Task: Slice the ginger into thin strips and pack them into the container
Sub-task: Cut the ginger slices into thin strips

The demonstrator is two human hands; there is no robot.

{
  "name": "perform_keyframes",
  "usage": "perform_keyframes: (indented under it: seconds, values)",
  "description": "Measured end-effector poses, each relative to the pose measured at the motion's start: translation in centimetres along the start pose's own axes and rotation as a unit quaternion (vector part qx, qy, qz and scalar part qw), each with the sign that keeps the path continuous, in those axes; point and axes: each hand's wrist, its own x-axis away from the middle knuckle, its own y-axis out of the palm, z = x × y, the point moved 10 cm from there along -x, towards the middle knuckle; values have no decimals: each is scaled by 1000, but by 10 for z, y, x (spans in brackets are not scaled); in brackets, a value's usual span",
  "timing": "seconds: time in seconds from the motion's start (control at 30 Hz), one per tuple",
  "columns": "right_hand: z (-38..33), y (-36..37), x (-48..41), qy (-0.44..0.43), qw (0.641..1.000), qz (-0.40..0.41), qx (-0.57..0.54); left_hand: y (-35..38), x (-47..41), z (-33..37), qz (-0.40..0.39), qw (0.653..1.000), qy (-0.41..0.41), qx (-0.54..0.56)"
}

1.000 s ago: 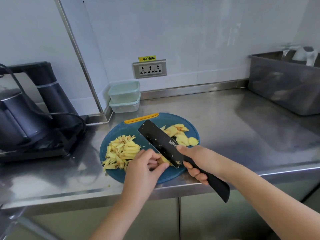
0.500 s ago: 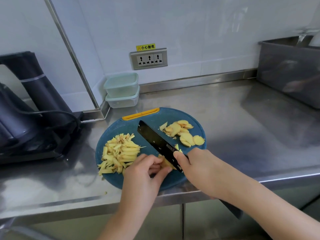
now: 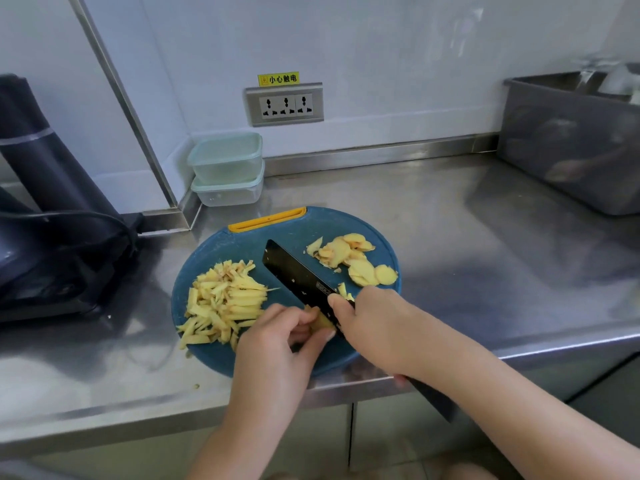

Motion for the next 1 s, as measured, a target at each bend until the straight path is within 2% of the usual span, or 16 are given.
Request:
perform_keyframes:
  seconds: [0.1,0.17,0.27,0.37,0.43,0.53,0.67,0.87,1.0]
  values:
    - [-15,1,2,-13,999,-21,41,-4,-1,3,1,1000,-4,-3]
    - [-24,2,-7,-51,996,6,66,-5,-3,2,-2,1000,-18,4]
    - [-20,1,-16,3,999,21,-40,-6,-3,-1,0,999,-34,15]
    - [-5,11,-17,70,991,-27,-110,-4,-3,-6,-9,997,-62,44]
    - [8,16,-13,108,962,-55,-243,-3,-3,-9,-16,995,-76,57]
    - [20,24,-3,132,910,-120,-373,-3,-2,-9,-18,995,-85,49]
    - [33,11,3,116,902,-131,-395,-1,-1,-10,-20,994,-91,56]
    - [36,12,12,109,921,-135,-348,-2,-2,-11,-21,994,-101,48]
    - [35,25,13,108,911,-151,-369,-3,-2,-11,-22,993,-105,57]
